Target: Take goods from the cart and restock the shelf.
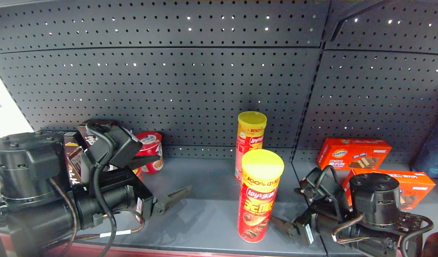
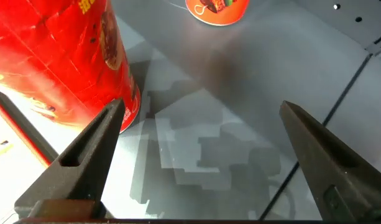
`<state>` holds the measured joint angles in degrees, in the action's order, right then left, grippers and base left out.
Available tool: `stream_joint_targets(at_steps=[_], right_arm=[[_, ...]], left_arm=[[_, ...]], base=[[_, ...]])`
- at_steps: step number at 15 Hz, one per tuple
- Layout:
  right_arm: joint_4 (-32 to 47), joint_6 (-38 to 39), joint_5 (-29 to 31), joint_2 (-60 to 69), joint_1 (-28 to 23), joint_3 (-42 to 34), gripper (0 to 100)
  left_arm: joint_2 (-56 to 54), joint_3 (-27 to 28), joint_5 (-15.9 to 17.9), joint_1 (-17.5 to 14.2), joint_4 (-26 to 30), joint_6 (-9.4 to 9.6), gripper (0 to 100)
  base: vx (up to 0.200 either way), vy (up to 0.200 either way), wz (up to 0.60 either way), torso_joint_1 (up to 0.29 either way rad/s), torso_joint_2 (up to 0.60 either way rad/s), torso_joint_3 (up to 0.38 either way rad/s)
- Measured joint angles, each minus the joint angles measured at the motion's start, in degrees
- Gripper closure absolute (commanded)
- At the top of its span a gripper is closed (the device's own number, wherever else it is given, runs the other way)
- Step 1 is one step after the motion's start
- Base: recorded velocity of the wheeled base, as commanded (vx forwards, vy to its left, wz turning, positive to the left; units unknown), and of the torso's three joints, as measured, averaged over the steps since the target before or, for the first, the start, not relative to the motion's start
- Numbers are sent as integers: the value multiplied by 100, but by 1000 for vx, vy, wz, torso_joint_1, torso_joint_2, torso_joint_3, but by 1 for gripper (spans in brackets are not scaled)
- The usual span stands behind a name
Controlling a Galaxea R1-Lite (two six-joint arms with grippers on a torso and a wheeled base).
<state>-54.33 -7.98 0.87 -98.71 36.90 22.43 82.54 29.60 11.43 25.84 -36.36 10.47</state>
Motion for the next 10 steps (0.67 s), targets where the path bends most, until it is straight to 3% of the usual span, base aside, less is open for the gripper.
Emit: stream_joint_targets(at_steps=[10], right_arm=[[-2,2,-7,-146,48,116,0]], left_arm=[[15,-16,0,0,2,0,0]], base=[[0,0,0,0,0,0]])
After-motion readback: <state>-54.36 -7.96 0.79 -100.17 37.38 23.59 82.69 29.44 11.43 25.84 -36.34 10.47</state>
